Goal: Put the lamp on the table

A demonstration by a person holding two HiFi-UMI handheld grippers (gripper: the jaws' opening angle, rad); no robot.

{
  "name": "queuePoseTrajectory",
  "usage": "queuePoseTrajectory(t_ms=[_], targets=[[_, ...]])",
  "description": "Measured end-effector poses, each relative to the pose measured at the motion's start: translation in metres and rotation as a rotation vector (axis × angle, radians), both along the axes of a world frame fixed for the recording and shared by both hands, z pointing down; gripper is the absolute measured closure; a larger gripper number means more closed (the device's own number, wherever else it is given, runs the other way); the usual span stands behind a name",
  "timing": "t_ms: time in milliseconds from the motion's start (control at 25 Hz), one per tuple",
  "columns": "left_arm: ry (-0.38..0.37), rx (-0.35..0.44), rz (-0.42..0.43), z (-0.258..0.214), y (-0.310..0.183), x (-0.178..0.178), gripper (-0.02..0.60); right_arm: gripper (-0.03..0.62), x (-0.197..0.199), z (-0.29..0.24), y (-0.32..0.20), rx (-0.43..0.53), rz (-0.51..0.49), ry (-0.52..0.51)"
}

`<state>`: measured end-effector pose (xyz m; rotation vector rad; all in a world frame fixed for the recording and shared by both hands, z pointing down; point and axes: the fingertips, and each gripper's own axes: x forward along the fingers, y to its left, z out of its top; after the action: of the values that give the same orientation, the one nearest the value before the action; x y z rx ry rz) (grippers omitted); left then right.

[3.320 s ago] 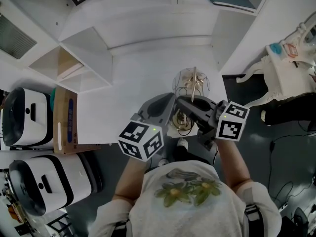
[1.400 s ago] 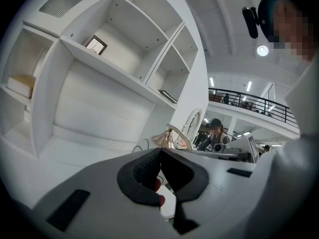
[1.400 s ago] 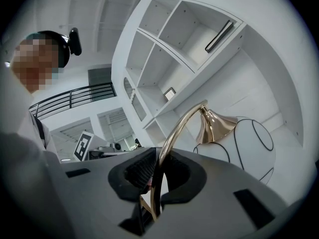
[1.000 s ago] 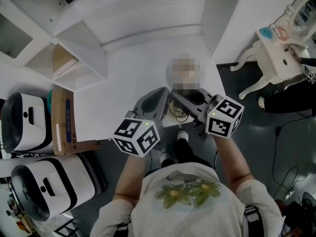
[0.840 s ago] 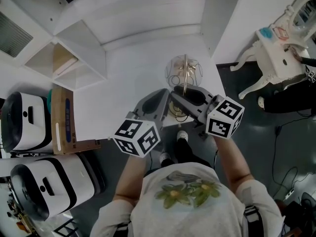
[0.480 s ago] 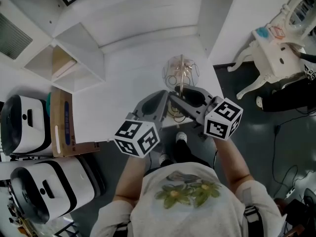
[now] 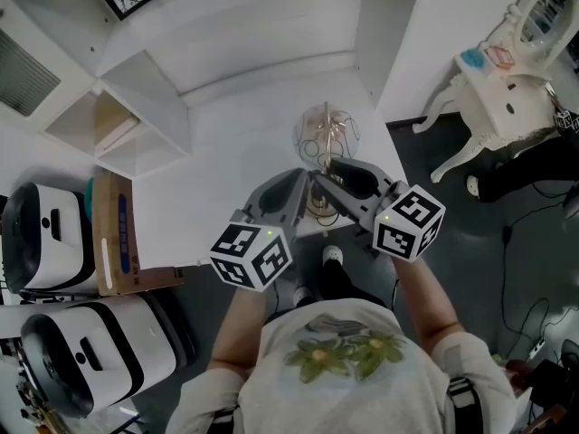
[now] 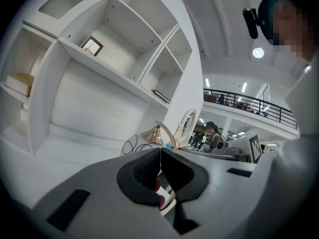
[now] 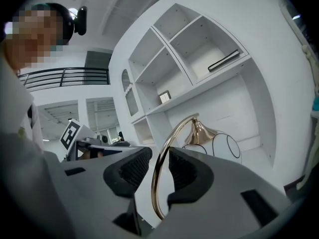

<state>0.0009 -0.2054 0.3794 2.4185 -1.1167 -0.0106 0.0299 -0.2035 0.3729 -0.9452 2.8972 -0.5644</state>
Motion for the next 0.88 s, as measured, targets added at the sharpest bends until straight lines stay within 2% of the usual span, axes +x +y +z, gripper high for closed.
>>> queuePoseTrajectory(t_ms=[280,520,880], targets=[[0.002,0.01,0.02,-0.003,0.007,0.003,0.552,0.479,0.013,-0.007,0.004,0.054,0.1,0.008],[-0.002,0.021,0.047,-0.007,0.015,0.01,0.552,0.539,0.013,-0.019,0.018,0.117,0.091,0.006],[-0.034,0.066,0.086,-0.017,0.035,0.016,0.552,0.563,0.009,-0.043,0.045,0.268,0.117,0.048]])
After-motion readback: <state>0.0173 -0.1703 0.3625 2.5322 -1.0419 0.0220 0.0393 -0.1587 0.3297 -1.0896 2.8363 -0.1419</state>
